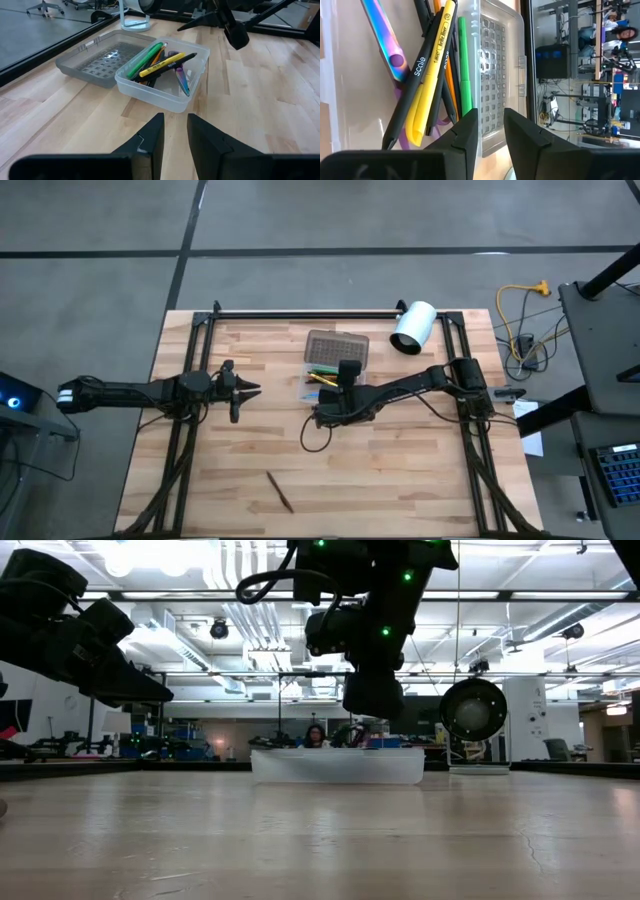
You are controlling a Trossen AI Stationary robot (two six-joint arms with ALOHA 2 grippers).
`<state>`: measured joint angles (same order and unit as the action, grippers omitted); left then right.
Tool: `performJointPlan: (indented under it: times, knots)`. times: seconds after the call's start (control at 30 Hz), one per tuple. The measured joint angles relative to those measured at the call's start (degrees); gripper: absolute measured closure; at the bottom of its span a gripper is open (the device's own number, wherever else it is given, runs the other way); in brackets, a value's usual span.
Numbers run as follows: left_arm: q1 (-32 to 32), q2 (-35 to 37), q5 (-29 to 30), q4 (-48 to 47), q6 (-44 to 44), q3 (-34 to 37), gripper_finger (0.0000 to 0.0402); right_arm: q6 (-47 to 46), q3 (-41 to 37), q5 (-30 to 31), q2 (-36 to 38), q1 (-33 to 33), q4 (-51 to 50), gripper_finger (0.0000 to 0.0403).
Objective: Pick & place school supplies into a supply box
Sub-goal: Put the brown pen into the supply box
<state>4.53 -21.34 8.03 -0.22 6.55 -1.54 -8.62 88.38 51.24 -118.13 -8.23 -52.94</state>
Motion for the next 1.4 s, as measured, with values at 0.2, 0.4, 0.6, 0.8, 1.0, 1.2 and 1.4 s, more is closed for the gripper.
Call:
performJointPlan:
  times: [0.2, 0.4, 0.6, 0.8, 1.0, 1.2, 1.4]
  knots:
    - [-0.01, 0.0, 0.0, 0.0, -0.01, 0.0, 0.0332, 0.02, 0.0, -0.1, 0.0, 0.0, 0.82, 0.0326]
    - [0.0, 0.0, 0.0, 0.02, -0.02, 0.0, 0.0332, 0.02, 0.0, -0.17, 0.0, 0.0, 2.59, 0.033]
    - [0.0, 0.0, 0.0, 0.03, 0.0, 0.0, 0.0332, 0.04, 0.0, -0.28, 0.0, 0.0, 3.0, 0.033]
    - [0.0, 0.0, 0.02, 1.15, 0.0, 0.07, 0.0332, 0.31, 0.0, -0.28, 0.0, 0.0, 3.82, 0.033]
    - [0.0, -0.02, 0.02, 1.26, -0.02, 0.07, 0.0332, 0.18, 0.0, -0.26, 0.0, 0.0, 4.53, 0.033]
    - [0.0, -0.02, 0.02, 1.34, 0.0, 0.07, 0.0332, 0.21, 0.0, -0.29, 0.0, 0.03, 5.56, 0.033]
    - [0.0, -0.01, -0.06, 1.61, 0.82, 0.07, 0.0332, 4.77, -0.57, -8.8, 0.02, -0.11, 6.66, 0.033]
